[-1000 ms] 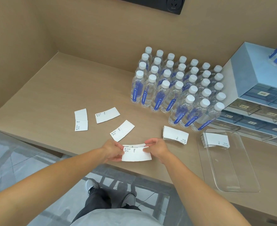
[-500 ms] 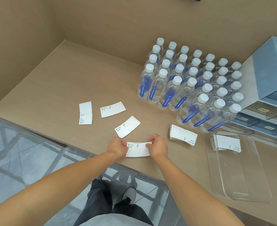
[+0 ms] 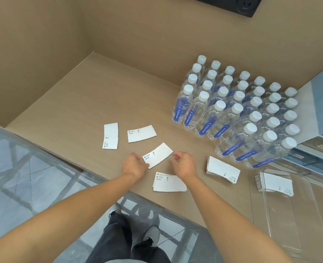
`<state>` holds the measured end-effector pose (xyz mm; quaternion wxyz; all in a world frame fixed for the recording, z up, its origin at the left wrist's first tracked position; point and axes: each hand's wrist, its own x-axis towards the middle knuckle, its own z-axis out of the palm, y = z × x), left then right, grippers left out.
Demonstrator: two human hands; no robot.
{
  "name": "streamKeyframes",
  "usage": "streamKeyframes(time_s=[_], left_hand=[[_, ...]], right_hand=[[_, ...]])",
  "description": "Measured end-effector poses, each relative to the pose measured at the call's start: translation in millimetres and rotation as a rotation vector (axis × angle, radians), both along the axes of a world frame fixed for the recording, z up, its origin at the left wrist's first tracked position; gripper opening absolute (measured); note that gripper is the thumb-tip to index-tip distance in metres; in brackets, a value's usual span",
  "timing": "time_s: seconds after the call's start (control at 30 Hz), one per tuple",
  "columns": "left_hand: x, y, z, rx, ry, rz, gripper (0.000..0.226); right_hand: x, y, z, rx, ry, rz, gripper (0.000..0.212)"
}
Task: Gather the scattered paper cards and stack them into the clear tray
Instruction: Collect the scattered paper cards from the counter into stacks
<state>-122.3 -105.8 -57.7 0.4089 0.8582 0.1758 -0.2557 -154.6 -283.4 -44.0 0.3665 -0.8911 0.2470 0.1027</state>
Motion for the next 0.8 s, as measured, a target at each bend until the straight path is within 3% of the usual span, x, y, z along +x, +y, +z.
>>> streamKeyframes(time_s=[0.1,0.17,0.4,0.63,0.8], left_hand=[[6.9,-0.6,-6.5,0.093,-0.085,-0.14,0.062],[7.3,-2.2,-13.7,0.131,-0.111,-0.234,0.068],[11.9,-0.3,-22.4,0.185,-0.168,-0.417,0.058],[27.0,12.0,5.1,-0.05,-0.153,-0.447,0.05],[20.5,2.1,26.1,-0.113,-0.157,-0.524,0.051]], right_hand=[[27.9,7.8,-1.1,-0.028,0.019,0.093,0.035],[42.4,11.1,-5.4,-0.091,0.054,0.156,0.036],[54.7,17.8,-22.9,-0.155,0.178,0.135,0.044],[42.7,-2.2,-5.8,0.064,0.122,-0.075,0.01],[10.3,-19.1,11.5,0.163,0.126,-0.185,0.012]])
